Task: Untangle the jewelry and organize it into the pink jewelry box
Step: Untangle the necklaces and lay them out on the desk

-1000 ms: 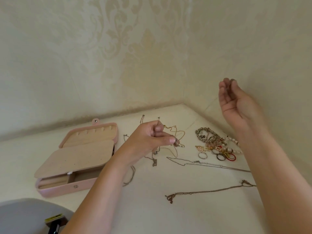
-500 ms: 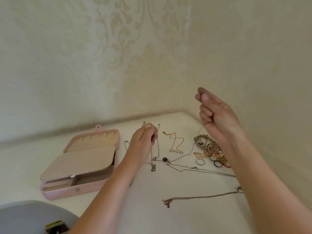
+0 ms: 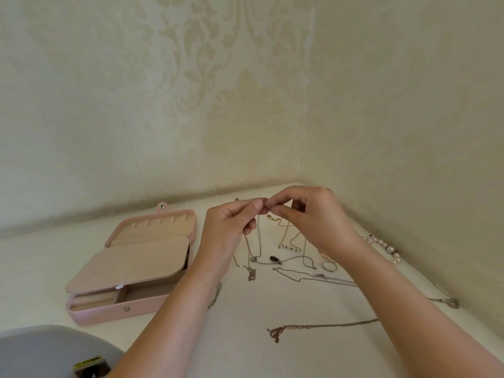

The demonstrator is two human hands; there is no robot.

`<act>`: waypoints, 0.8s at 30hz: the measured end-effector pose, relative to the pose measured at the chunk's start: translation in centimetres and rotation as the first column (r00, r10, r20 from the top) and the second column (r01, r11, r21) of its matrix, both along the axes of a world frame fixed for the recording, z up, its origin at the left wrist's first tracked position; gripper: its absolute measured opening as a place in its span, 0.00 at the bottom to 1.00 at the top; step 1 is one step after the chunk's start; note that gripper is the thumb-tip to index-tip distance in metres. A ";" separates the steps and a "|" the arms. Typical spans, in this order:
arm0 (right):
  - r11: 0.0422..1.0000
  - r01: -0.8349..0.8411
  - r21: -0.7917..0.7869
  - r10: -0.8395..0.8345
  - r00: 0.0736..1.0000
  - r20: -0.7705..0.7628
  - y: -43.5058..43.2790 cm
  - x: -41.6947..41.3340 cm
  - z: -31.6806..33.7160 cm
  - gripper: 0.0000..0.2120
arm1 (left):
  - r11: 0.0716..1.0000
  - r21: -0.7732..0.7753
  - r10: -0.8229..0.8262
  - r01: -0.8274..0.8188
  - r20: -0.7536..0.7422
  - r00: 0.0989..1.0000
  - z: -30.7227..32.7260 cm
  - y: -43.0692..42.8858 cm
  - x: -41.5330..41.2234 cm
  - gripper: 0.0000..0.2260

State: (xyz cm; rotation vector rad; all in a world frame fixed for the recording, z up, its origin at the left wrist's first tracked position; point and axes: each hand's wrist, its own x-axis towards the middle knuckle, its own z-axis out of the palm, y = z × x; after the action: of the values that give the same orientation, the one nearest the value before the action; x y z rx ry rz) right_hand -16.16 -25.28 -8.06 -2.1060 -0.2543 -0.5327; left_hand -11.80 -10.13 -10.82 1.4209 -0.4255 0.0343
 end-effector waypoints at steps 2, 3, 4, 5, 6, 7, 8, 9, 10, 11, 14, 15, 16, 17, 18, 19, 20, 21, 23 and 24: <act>0.999 0.001 0.036 -0.001 1.000 0.009 -0.1 0.1 0.0 0.07 | 1.000 0.001 -0.002 0.002 -0.004 1.000 0.0 0.0 0.0 0.08; 0.998 -0.005 0.057 0.004 1.000 0.018 -0.1 0.1 0.0 0.08 | 1.000 0.005 -0.004 0.004 0.001 1.000 0.1 0.0 0.0 0.08; 0.997 -0.014 0.070 0.012 1.000 0.025 -0.2 0.1 0.0 0.08 | 1.000 0.009 -0.008 0.008 0.012 1.000 0.1 0.0 -0.1 0.09; 0.997 -0.022 0.073 0.020 0.999 0.030 -0.2 0.1 0.0 0.09 | 1.000 0.020 -0.005 0.005 0.028 1.000 0.2 0.0 -0.2 0.09; 0.997 -0.026 0.068 0.024 0.999 0.033 -0.2 0.1 0.0 0.09 | 0.999 0.038 0.005 -0.007 0.049 0.999 0.2 0.0 -0.3 0.09; 0.998 -0.026 0.063 0.024 0.999 0.035 -0.2 0.0 0.0 0.09 | 0.997 0.063 0.026 -0.031 0.076 0.997 0.3 -0.1 -0.4 0.07; 0.998 -0.026 0.062 0.024 0.999 0.034 -0.1 0.0 -0.1 0.09 | 0.994 0.087 0.051 -0.060 0.101 0.994 0.3 -0.1 -0.5 0.04; 0.997 -0.028 0.072 0.026 0.999 0.030 -0.2 0.0 0.0 0.09 | 0.991 0.098 0.074 -0.086 0.122 0.990 0.4 -0.2 -0.5 0.03; 0.995 -0.034 0.094 0.032 0.999 0.022 -0.2 0.0 0.0 0.10 | 0.991 0.096 0.085 -0.098 0.133 0.988 0.4 -0.1 -0.5 0.03; 0.991 -0.044 0.129 0.043 0.999 0.014 -0.2 0.0 0.1 0.10 | 0.990 0.094 0.093 -0.107 0.145 0.985 0.3 -0.1 -0.5 0.04; 0.961 -0.082 0.265 0.083 0.997 0.006 -0.2 -0.1 0.6 0.11 | 0.987 0.088 0.114 -0.133 0.194 0.974 0.5 -0.1 -0.8 0.05; 0.947 -0.092 0.307 0.095 0.995 0.007 -0.3 -0.1 0.6 0.11 | 0.986 0.091 0.120 -0.142 0.207 0.971 0.5 -0.1 -0.9 0.05; 0.934 -0.104 0.343 0.107 0.994 0.008 -0.3 0.0 0.7 0.11 | 0.987 0.084 0.116 -0.135 0.201 0.973 0.6 -0.1 -1.0 0.05; 0.921 -0.116 0.373 0.121 0.993 0.012 -0.3 0.0 0.7 0.12 | 0.991 0.065 0.104 -0.117 0.171 0.980 0.7 -0.1 -1.0 0.04; 0.908 -0.132 0.397 0.135 0.991 0.019 -0.4 0.0 0.6 0.12 | 0.996 0.034 0.077 -0.081 0.099 0.992 0.9 0.0 -1.0 0.03; 0.899 -0.149 0.411 0.151 0.988 0.029 -0.4 0.0 0.6 0.12 | 0.999 0.002 0.032 -0.032 0.008 0.999 0.9 0.1 -0.9 0.04; 0.896 -0.165 0.413 0.164 0.986 0.037 -0.4 0.0 0.5 0.11 | 0.999 -0.029 -0.032 0.030 -0.090 0.995 0.9 0.1 -0.8 0.06; 0.897 -0.177 0.404 0.175 0.984 0.043 -0.4 0.0 0.5 0.11 | 0.994 -0.054 -0.101 0.093 -0.174 0.980 0.9 0.1 -0.6 0.06; 0.910 -0.189 0.369 0.182 0.982 0.053 -0.4 -0.1 0.6 0.12 | 0.975 -0.127 -0.213 0.183 -0.295 0.931 0.9 -0.1 -0.6 0.06; 0.915 -0.191 0.354 0.181 0.982 0.064 -0.3 -0.1 0.6 0.12 | 0.964 -0.167 -0.254 0.208 -0.337 0.907 1.0 -0.2 -0.7 0.05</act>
State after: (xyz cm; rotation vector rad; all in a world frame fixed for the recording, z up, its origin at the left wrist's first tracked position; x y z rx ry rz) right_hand -16.25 -25.63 -7.46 -1.6988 -0.3435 -0.4579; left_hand -12.46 -10.34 -9.83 1.2103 -0.2822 -0.3790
